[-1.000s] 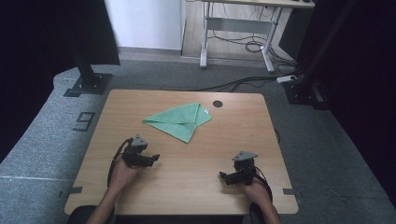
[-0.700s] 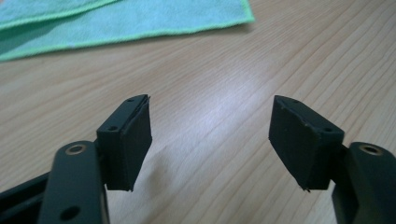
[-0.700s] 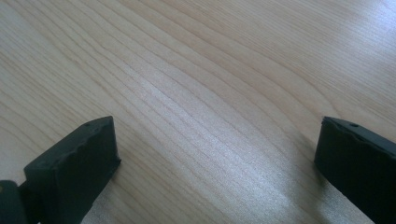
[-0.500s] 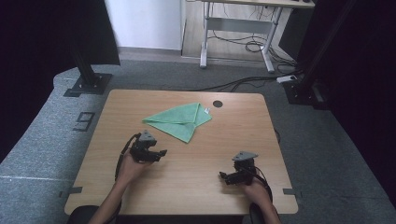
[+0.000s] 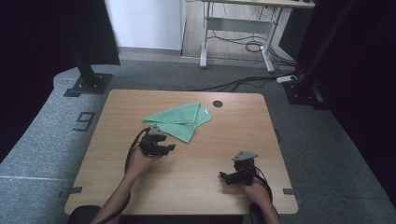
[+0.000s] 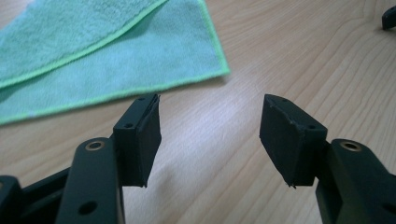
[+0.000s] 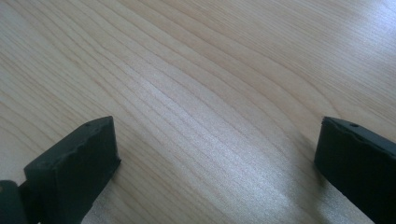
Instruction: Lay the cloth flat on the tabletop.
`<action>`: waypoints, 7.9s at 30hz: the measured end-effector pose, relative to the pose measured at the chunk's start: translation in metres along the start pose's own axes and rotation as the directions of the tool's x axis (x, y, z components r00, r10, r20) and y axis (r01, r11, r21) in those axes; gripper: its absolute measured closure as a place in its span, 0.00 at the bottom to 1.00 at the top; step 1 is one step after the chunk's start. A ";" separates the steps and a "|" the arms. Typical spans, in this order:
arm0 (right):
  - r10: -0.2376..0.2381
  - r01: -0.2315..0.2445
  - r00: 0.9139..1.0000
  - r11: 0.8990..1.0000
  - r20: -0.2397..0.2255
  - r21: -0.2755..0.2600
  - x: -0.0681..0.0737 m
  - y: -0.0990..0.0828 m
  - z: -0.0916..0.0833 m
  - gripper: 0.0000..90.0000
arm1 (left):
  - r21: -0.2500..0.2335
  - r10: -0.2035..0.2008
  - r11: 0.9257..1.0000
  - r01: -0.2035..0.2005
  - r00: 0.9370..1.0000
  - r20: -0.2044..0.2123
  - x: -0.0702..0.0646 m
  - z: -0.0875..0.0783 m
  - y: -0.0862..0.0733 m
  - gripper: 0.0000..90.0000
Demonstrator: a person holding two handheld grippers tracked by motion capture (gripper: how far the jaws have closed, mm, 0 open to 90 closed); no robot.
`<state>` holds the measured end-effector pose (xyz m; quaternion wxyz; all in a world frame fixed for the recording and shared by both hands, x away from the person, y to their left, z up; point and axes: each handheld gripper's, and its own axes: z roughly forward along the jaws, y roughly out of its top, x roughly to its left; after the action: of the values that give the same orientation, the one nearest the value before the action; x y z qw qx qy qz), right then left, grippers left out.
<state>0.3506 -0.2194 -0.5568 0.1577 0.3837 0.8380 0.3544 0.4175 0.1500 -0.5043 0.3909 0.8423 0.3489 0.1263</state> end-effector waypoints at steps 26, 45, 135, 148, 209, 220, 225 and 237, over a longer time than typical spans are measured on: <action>0.000 0.000 1.000 1.000 0.000 0.000 0.000 0.000 0.000 0.00 | -0.004 0.025 1.000 -0.025 0.999 0.046 -0.009 0.042 0.035 0.63; 0.000 0.000 1.000 1.000 0.000 0.000 0.000 0.000 0.000 0.00 | 0.048 0.026 0.998 -0.027 0.999 0.020 -0.013 0.074 0.039 0.75; -0.001 0.001 1.000 1.000 0.000 0.000 0.000 0.000 0.000 0.00 | 0.097 0.041 0.994 -0.053 0.991 0.127 -0.071 0.003 -0.052 0.92; -0.001 0.001 1.000 1.000 0.000 0.000 0.000 0.000 0.000 0.00 | 0.069 0.124 0.989 -0.132 0.986 0.112 -0.082 -0.003 -0.042 0.67; 0.011 -0.011 1.000 1.000 0.008 0.014 0.001 0.002 0.001 0.00 | 0.100 0.118 0.988 -0.122 0.992 0.039 -0.044 0.043 0.033 0.99; 0.025 -0.025 0.999 1.000 -0.040 0.018 0.010 0.017 0.007 0.01 | 0.086 0.107 0.990 -0.110 0.993 0.041 -0.035 0.035 0.037 0.99; 0.019 -0.019 0.998 1.000 -0.066 0.001 0.020 0.032 0.013 0.01 | 0.081 0.102 0.991 -0.105 0.994 0.034 -0.030 0.031 0.039 0.99; -0.033 0.031 0.994 0.999 -0.101 -0.022 0.057 0.072 0.042 0.02 | 0.070 0.092 0.993 -0.093 0.996 0.023 -0.021 0.024 0.038 0.99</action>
<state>0.3741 -0.1236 -0.5341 0.1245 0.3501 0.8474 0.3792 0.4326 0.1040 -0.4905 0.3578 0.8721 0.3100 0.1234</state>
